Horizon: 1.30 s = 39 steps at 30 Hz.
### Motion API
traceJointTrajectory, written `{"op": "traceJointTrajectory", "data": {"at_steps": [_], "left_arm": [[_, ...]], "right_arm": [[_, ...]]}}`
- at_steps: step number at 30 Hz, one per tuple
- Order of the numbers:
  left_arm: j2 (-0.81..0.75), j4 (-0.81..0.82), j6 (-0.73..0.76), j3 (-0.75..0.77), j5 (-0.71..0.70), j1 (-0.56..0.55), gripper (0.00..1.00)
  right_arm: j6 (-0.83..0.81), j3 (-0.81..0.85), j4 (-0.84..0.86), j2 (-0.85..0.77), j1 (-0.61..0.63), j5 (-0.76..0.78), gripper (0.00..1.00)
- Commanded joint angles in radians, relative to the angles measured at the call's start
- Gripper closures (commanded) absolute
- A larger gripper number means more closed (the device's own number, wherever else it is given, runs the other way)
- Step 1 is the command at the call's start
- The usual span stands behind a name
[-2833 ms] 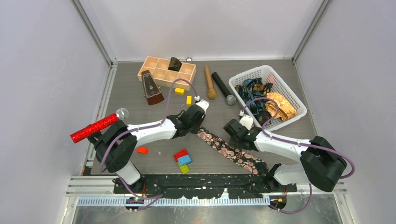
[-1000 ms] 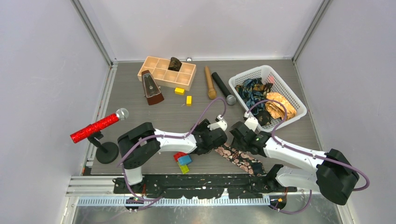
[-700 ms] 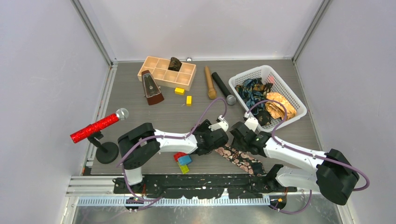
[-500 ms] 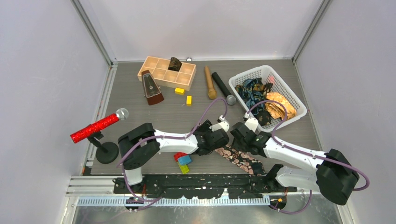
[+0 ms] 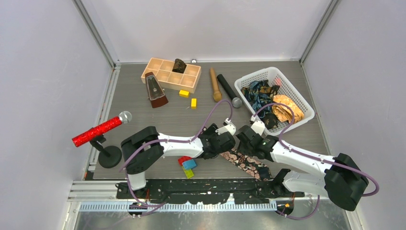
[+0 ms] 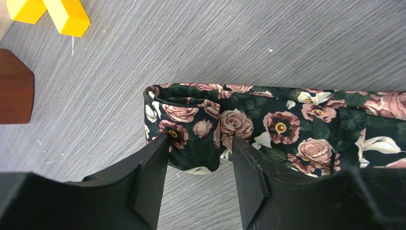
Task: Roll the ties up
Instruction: Roll the tie at the center of the board.
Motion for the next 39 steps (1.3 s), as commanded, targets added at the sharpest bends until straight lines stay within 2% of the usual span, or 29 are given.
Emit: {"op": "traceJointTrajectory", "data": {"at_steps": [1,11,29,39], "left_arm": [[-0.003,0.014,-0.033,0.027,0.04,-0.006,0.47],[0.015,0.018,-0.033,0.03,0.038,-0.004,0.52],[-0.019,0.05,-0.065,-0.005,0.195,0.062,0.49],[-0.057,0.048,-0.083,-0.023,0.213,0.075,0.49]], "right_arm": [[0.011,-0.004,0.016,-0.014,0.005,0.017,0.66],[0.005,-0.002,0.012,-0.017,0.005,0.02,0.65],[-0.002,0.003,0.012,-0.019,0.005,0.026,0.64],[0.001,0.003,0.007,-0.037,0.005,0.035,0.64]]}}
